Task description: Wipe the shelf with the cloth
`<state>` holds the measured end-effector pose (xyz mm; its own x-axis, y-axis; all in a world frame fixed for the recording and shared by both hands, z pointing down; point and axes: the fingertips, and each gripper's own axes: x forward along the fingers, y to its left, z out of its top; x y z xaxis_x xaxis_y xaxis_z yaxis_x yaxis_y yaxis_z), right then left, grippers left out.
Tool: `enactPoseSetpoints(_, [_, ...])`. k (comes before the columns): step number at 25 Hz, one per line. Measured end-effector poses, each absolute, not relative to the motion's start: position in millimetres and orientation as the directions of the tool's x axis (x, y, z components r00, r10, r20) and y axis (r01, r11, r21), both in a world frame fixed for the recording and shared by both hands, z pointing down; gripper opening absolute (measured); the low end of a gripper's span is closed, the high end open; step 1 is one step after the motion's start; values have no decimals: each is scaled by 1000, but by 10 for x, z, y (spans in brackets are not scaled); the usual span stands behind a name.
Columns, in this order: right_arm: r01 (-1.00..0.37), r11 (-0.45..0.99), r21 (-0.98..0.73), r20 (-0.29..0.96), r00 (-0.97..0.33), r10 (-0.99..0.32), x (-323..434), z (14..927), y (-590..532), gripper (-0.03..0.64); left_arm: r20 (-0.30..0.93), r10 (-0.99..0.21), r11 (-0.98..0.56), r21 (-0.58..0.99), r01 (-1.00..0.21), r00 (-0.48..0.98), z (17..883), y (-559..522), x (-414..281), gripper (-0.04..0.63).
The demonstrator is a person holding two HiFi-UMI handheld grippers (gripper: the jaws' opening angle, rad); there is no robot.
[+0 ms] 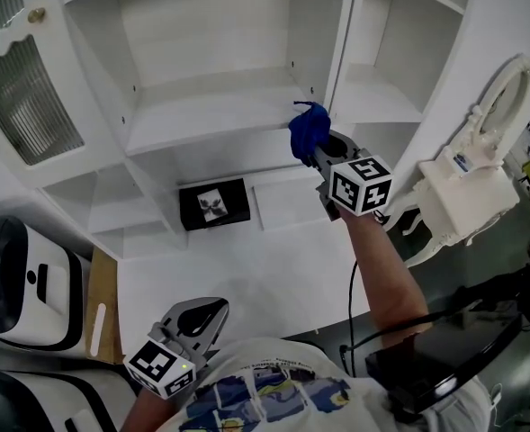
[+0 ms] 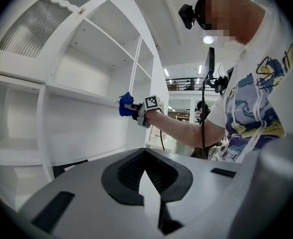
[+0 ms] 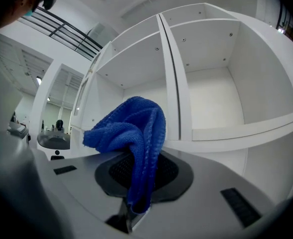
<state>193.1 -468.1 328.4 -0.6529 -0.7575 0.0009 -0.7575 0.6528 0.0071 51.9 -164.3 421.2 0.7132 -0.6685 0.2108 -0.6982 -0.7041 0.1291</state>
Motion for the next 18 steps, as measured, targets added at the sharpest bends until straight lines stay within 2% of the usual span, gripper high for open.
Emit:
enactPoseSetpoints(7, [-791, 611, -26, -9, -611, -791, 2286, 3270, -4763, 67, 219, -668, -703, 128, -700, 711, 4223, -1626, 613, 3])
enactPoseSetpoints(18, [-788, 616, 3, 9, -616, -788, 2319, 3174, -4782, 67, 219, -672, -699, 131, -704, 708, 4232, -1554, 647, 3])
